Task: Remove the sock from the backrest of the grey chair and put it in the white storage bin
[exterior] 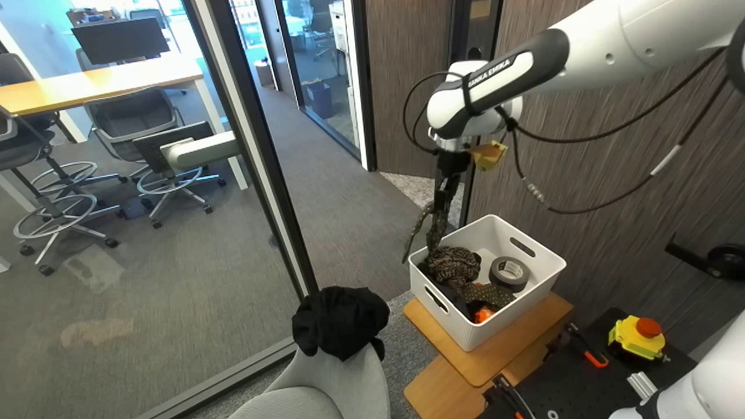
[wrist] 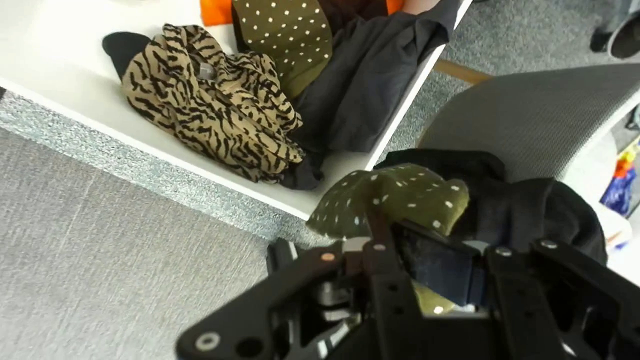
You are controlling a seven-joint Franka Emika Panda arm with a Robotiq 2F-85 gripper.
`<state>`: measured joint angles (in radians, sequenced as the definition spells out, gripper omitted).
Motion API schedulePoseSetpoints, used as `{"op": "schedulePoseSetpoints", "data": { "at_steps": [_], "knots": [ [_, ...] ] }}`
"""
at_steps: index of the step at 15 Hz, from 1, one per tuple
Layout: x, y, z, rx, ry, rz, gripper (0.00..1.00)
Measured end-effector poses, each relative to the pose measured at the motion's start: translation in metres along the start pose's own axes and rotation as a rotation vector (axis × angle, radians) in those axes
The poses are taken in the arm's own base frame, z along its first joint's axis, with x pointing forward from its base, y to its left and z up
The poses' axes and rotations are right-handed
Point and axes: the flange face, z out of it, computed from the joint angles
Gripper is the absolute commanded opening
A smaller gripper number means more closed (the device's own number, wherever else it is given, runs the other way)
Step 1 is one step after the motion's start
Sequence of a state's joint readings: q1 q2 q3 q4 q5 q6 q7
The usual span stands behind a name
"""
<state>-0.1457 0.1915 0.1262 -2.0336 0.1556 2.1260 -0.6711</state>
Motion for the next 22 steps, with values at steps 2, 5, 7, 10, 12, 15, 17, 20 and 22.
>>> {"op": "schedulePoseSetpoints", "data": {
  "at_steps": [2,5,7,10,12,15,17,20,22],
  "knots": [
    [-0.029,0.011,-0.031,0.01,0.041,0.075,0.08],
    [-0.071,0.018,-0.056,0.029,0.029,0.152,0.08],
    [-0.094,0.02,-0.059,0.047,0.003,0.211,0.08],
    [-0.118,0.028,-0.049,0.034,-0.028,0.346,0.09],
    [-0.13,0.038,-0.041,0.016,-0.037,0.448,0.09],
    [-0.146,0.056,-0.026,0.002,-0.038,0.584,0.09],
    [-0.154,0.071,-0.011,-0.003,-0.037,0.666,0.09],
    [-0.165,0.096,0.018,-0.016,-0.042,0.761,0.1],
    [-0.172,0.11,0.04,-0.017,-0.052,0.806,0.09]
  ]
}}
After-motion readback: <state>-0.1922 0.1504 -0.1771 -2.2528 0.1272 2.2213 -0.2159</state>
